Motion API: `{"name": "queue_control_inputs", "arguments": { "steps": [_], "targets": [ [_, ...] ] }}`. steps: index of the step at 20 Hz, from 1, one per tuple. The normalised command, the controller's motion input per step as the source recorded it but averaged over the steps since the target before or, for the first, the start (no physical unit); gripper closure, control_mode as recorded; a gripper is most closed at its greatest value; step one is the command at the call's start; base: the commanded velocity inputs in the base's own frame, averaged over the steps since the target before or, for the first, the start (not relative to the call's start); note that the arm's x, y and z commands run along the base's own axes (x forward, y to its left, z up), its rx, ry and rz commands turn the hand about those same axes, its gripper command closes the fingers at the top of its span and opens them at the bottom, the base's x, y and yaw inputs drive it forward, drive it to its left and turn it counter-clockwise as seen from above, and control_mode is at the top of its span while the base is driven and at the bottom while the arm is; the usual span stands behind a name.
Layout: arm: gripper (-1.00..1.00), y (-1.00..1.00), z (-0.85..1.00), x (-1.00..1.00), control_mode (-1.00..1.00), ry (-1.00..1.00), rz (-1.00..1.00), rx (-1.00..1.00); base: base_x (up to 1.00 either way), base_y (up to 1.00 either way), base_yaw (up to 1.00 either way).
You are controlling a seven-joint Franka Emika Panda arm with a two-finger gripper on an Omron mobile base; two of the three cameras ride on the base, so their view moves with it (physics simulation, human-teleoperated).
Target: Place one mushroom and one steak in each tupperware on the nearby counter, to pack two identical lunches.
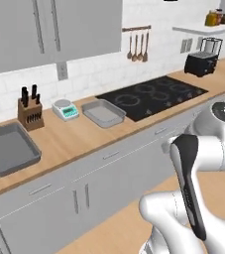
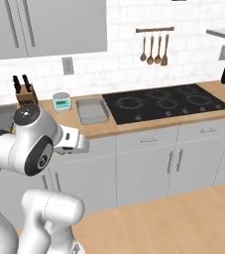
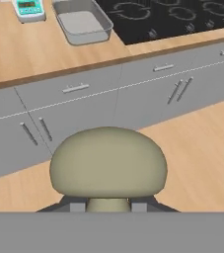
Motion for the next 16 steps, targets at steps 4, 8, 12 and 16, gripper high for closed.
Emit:
{"name": "queue_control_inputs", "arguments": {
  "steps": [4, 8, 12, 16],
  "targets": [
    [1.0, 0.0, 0.0, 0.0, 1.0, 0.0, 0.0, 0.0, 1.0, -0.35, 0.43],
    [1.0, 0.0, 0.0, 0.0, 1.0, 0.0, 0.0, 0.0, 1.0, 0.0, 0.53],
    [1.0, -0.22, -0.08, 0.5, -1.0, 0.11, 0.12, 0.02, 0.5, -0.11, 0.17],
    [1.0, -0.5, -0.28, 1.0, -1.0, 0.26, 0.14, 0.05, 0.0, 0.0, 0.0]
  ]
}}
